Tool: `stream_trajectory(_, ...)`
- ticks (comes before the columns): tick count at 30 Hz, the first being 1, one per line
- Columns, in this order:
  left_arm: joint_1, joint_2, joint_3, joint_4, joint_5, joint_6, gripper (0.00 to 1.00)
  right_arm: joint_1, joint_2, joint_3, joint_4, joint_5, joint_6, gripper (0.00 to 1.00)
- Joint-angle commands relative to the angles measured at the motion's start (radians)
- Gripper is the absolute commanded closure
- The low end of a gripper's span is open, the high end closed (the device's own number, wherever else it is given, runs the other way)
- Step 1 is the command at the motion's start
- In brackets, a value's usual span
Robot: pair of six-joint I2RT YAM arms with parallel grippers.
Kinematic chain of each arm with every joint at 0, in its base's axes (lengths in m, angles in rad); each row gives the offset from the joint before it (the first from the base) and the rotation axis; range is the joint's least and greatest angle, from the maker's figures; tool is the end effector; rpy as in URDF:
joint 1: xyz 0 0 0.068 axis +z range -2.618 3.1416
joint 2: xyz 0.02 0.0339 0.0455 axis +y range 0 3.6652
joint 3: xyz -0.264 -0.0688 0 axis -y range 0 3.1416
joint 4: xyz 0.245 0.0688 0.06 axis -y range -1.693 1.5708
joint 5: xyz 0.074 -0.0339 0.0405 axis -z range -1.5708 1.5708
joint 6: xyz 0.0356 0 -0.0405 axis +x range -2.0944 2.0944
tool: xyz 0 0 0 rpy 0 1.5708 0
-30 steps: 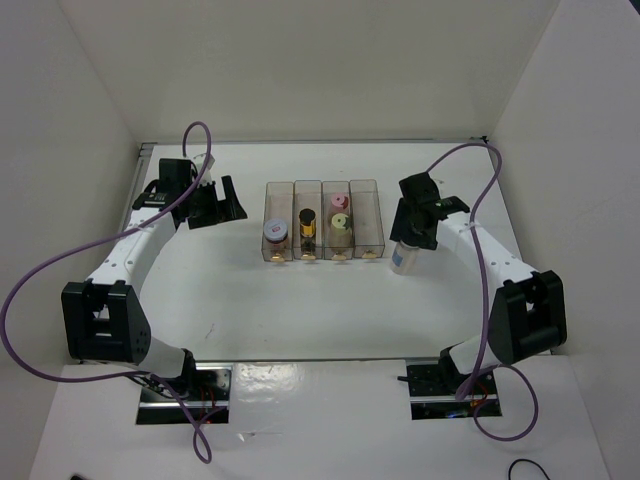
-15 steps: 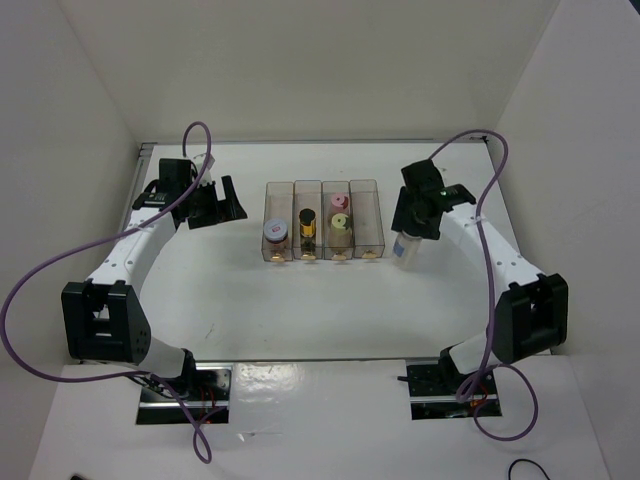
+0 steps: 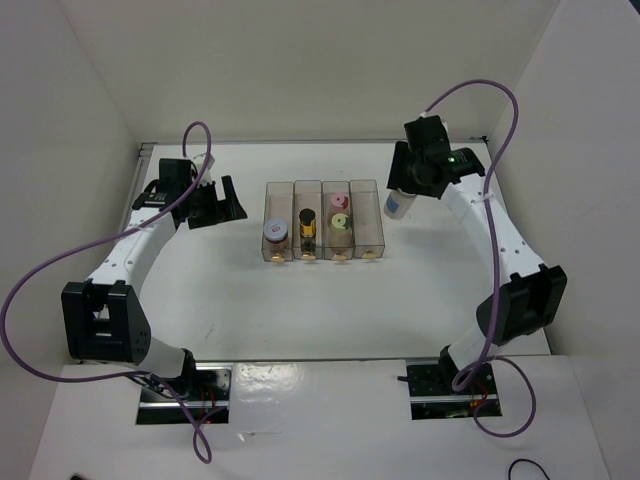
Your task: Organize the condiment bottles
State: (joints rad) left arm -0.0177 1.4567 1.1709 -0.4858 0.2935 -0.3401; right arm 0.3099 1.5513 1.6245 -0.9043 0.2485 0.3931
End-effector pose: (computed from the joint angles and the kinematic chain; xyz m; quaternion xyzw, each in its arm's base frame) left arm 0.3192 -0.0160 0.2889 -0.0901 0.9086 -0.2010 0.3548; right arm 0.3150 0.0917 0.3751 0.0832 0.9225 0.0150 0.3765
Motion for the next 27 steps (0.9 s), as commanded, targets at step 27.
stream_trajectory(27,0.015,0.005,0.006,0.029,0.015,0.021,0.01,0.1,0.302,0.179,0.131,-0.029,-0.049,0.73)
